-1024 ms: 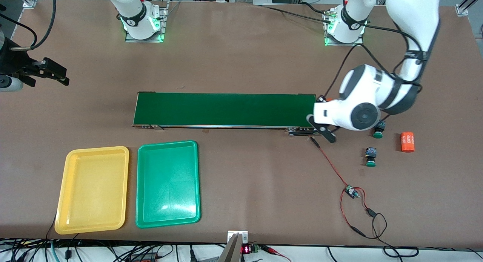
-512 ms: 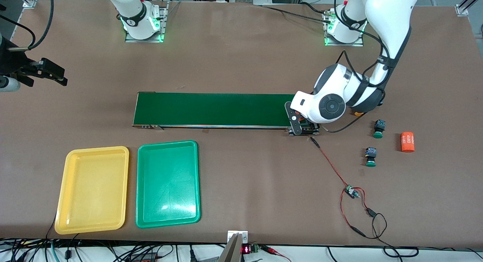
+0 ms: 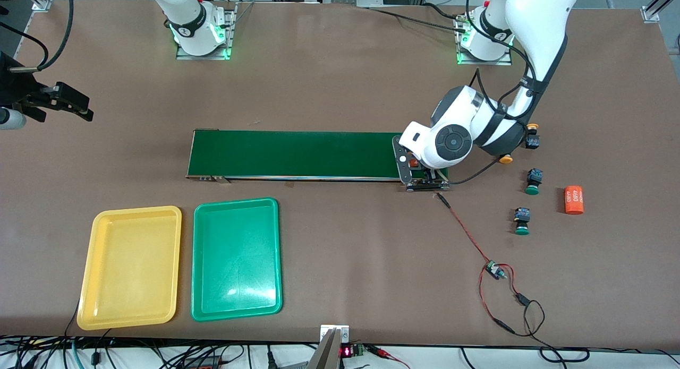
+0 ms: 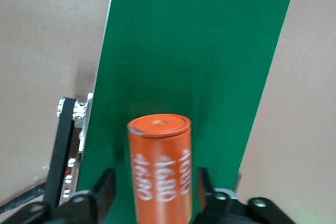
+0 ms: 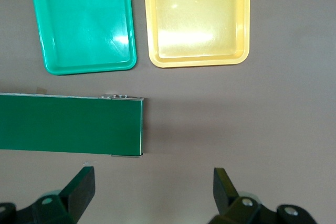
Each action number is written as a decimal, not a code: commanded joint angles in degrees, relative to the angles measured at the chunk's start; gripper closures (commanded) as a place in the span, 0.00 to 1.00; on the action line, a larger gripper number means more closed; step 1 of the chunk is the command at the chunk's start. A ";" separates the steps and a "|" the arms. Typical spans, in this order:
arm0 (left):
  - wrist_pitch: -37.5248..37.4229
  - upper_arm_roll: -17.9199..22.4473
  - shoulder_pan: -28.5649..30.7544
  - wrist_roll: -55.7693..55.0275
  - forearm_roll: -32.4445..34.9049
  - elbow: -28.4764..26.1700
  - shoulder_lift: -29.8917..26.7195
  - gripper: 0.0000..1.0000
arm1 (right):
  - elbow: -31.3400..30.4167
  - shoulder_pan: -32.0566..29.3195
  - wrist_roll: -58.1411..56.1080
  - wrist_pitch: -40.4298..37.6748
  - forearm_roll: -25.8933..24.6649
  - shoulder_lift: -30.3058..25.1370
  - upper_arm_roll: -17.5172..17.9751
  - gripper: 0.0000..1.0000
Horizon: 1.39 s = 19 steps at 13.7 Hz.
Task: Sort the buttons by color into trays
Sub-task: 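Carry the capacitor to the belt end and open the left gripper, then move the left gripper back and grasp a green-capped button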
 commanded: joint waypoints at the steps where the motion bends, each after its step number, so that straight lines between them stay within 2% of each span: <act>1: -5.71 0.17 0.85 0.15 0.74 3.26 -2.39 0.00 | 0.23 -0.37 -0.33 -0.20 0.25 -0.19 0.08 0.00; 2: -10.01 0.60 1.03 -2.72 0.65 6.68 -3.27 0.00 | 0.23 -0.37 -0.33 -0.21 0.25 -0.19 0.08 0.00; 4: -16.52 1.83 1.12 -15.43 1.61 12.40 -2.75 0.00 | 0.23 -0.37 -0.33 -0.21 0.25 -0.19 0.08 0.00; 6: -20.58 3.42 1.21 -23.19 4.33 17.15 -2.57 0.00 | 0.23 -0.37 -0.33 -0.21 0.34 -0.19 0.08 0.00; 8: -20.95 7.18 1.38 -26.21 6.62 20.40 -1.00 0.00 | 0.23 -0.37 -0.33 -0.21 0.34 -0.19 0.08 0.00; 10: -20.69 10.88 3.04 -26.39 6.02 27.68 2.77 0.00 | 0.23 -0.37 -0.33 -0.38 0.34 -0.19 0.08 0.00; 12: -16.40 10.98 6.46 -25.87 5.84 34.36 8.47 0.00 | 0.23 -0.37 -0.33 -0.29 0.34 -0.19 0.00 0.00; 14: -15.76 10.89 10.07 -26.65 3.83 35.19 9.82 0.00 | 0.23 -0.37 -0.33 -0.12 0.34 -0.19 0.08 0.00; 16: -15.76 12.03 11.31 -32.42 3.20 34.49 10.78 0.00 | 0.23 -0.11 -0.33 -0.03 0.16 -0.19 0.08 0.00; 18: -15.76 12.30 11.58 -41.82 4.34 34.05 12.18 0.00 | 0.23 0.33 -0.33 -0.03 0.07 -0.19 0.26 0.00; 19: -15.67 12.47 11.32 -44.04 7.56 34.04 13.85 0.00 | 0.23 0.59 -0.33 -0.03 -0.01 -0.28 0.43 0.00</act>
